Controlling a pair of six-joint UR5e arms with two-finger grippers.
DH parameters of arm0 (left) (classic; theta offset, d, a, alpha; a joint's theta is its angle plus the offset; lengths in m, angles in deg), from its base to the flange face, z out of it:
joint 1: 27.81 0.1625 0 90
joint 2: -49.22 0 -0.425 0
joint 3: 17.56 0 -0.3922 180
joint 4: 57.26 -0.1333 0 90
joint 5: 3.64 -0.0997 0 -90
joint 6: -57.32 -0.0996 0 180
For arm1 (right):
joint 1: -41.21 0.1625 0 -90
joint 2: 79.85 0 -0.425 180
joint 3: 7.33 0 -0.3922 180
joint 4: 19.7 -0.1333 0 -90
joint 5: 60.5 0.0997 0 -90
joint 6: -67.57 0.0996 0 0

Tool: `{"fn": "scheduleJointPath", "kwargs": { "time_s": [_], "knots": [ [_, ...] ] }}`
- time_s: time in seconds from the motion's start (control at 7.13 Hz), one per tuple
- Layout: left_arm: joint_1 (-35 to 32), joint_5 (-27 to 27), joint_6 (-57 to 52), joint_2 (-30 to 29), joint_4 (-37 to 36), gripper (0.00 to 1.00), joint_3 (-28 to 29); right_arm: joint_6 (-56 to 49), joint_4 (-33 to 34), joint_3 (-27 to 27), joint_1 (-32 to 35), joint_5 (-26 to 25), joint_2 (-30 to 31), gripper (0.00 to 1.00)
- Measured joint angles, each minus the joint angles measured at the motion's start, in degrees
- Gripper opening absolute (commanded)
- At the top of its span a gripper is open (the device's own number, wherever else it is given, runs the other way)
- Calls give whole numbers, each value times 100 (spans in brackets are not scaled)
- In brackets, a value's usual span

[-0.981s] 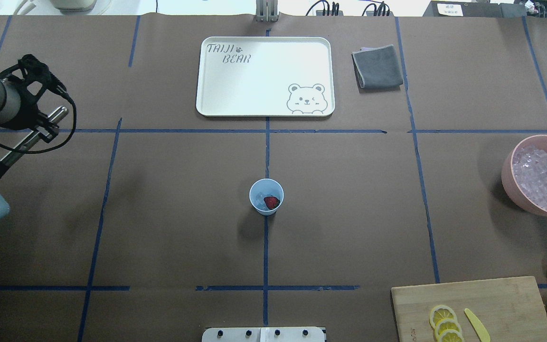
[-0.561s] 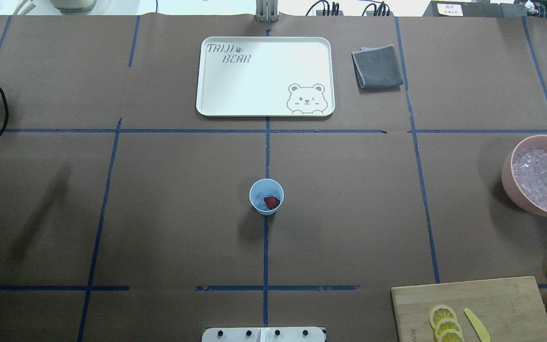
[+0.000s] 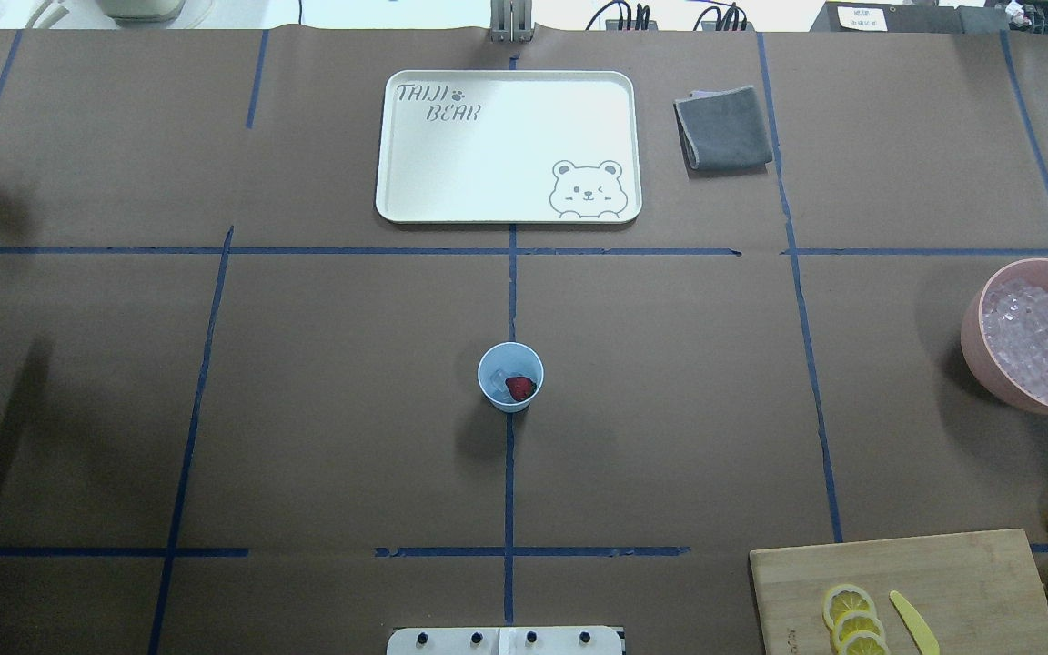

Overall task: Mash ice and strawberries in cup
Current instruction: 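Lower the muddler onto the table and release it with the left gripper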

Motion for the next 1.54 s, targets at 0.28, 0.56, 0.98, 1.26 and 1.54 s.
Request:
{"fn": "scheduleJointPath", "kwargs": {
  "time_s": [0.28, 0.56, 0.98, 1.26, 1.54],
  "knots": [
    [26, 115, 11, 9, 619, 17, 583, 0, 2, 0, 0, 1, 0, 100],
    [40, 133, 12, 8, 863, 19, 857, -2, -3, 0, 0, -5, 0, 100],
    [54, 144, 13, -6, 911, 42, 953, -8, -4, 0, 0, -4, 0, 100],
    [57, 153, 13, -32, 909, 100, 962, -9, 0, -1, 0, -2, 0, 100],
    [57, 232, 12, -44, 912, 100, 942, -9, -1, -2, 0, -7, 2, 100]
  ]
}}
